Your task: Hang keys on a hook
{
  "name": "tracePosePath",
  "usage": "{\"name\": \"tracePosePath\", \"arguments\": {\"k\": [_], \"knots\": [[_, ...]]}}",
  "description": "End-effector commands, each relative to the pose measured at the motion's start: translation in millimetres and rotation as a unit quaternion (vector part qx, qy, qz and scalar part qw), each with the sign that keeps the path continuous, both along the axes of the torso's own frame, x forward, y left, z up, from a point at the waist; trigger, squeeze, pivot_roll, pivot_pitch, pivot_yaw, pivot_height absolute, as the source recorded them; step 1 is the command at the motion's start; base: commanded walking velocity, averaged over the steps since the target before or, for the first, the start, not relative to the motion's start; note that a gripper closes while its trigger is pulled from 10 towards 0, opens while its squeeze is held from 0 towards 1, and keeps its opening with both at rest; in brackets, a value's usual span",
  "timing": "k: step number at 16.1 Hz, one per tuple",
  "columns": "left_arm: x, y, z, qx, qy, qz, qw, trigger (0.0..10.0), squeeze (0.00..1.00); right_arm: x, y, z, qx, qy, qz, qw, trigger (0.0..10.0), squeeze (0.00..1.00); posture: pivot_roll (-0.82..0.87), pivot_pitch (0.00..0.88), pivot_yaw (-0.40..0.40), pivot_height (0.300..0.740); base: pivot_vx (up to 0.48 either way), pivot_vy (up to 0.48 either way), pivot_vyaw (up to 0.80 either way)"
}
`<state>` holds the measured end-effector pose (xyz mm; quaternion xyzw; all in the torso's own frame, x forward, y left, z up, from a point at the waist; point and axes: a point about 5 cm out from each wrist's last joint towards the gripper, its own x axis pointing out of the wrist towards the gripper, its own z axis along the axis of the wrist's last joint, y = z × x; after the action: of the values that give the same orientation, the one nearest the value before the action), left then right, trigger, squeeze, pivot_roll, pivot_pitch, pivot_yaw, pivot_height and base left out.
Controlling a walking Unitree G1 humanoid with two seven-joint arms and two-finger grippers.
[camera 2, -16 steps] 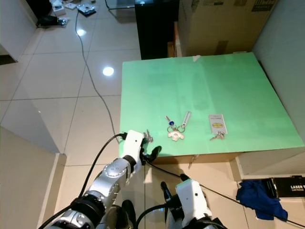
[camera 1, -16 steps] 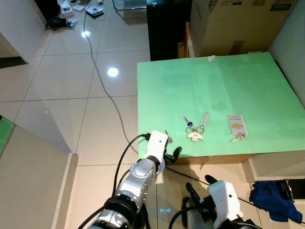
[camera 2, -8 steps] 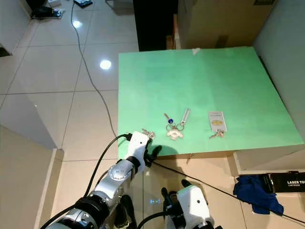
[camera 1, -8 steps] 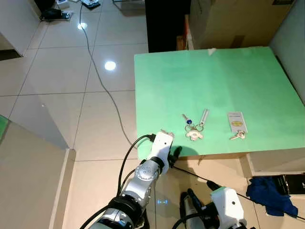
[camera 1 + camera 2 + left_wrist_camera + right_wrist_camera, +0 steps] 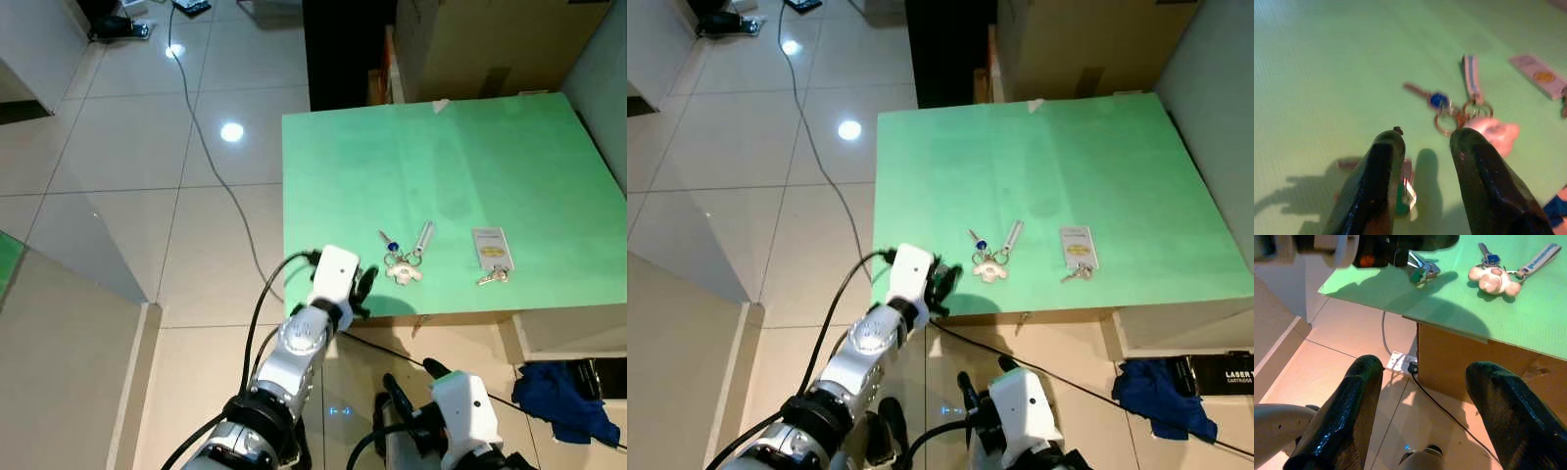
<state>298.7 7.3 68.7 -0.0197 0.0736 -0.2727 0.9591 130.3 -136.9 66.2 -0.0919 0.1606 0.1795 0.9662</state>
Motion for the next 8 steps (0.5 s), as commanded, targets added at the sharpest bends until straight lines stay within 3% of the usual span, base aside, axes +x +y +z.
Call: {"name": "tracePosePath", "arguments": {"k": [1, 4, 8], "knots": [[-10.0, -25.3, 4.1, -0.016, 0.001, -0.030, 0.999, 10.0, 0.00, -4.5, 0.0, -5.3, 0.000, 0.017, -0.003, 1.000, 10.0, 0.00, -0.34, 0.258, 0.122, 0.732, 0.000, 0.000, 0.00], [-14.6, -33.9, -4.4, 0.013, 0.002, -0.065, 0.998, 10.0, 0.00, -5.8, 3.2, -4.9, 0.002, 0.017, -0.001, 1.000, 10.0, 0.00, -0.34, 0.276, 0.119, 0.732, 0.000, 0.000, 0.00], [-9.5, -37.0, -6.1, 0.031, 0.012, -0.068, 0.997, 10.0, 0.00, -11.9, 5.1, -3.5, 0.005, 0.021, 0.002, 1.000, 10.0, 0.00, -0.36, 0.295, 0.120, 0.732, 0.000, 0.000, 0.00]]}}
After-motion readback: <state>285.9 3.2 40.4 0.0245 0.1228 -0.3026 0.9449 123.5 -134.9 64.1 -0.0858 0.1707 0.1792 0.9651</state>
